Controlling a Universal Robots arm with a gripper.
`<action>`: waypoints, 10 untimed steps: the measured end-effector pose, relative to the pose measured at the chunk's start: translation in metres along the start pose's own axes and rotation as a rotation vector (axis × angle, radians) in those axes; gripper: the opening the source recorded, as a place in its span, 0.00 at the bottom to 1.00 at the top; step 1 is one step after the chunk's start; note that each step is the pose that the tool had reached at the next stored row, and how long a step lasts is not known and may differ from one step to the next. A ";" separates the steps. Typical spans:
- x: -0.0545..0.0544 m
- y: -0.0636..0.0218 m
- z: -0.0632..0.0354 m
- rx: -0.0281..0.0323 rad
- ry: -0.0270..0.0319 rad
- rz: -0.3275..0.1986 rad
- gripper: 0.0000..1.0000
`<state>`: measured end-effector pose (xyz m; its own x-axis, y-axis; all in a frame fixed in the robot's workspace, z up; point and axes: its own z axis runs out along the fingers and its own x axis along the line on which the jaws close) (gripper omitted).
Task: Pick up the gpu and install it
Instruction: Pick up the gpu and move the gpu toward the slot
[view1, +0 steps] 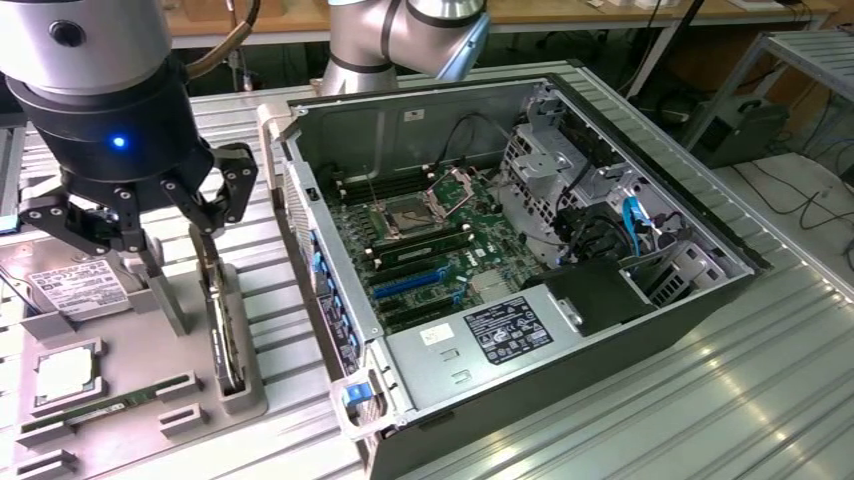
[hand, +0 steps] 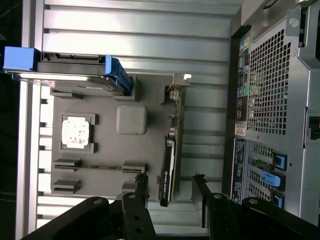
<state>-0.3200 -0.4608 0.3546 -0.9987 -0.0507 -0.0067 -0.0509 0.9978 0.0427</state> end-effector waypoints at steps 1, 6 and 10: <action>0.000 -0.0001 0.0016 0.0000 0.0005 0.000 0.48; -0.001 -0.0004 0.0080 0.0019 0.0134 0.000 0.48; -0.005 -0.0008 0.0122 0.0019 0.0155 0.001 0.48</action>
<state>-0.3151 -0.4608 0.3424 -0.9987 -0.0508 0.0088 -0.0504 0.9979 0.0408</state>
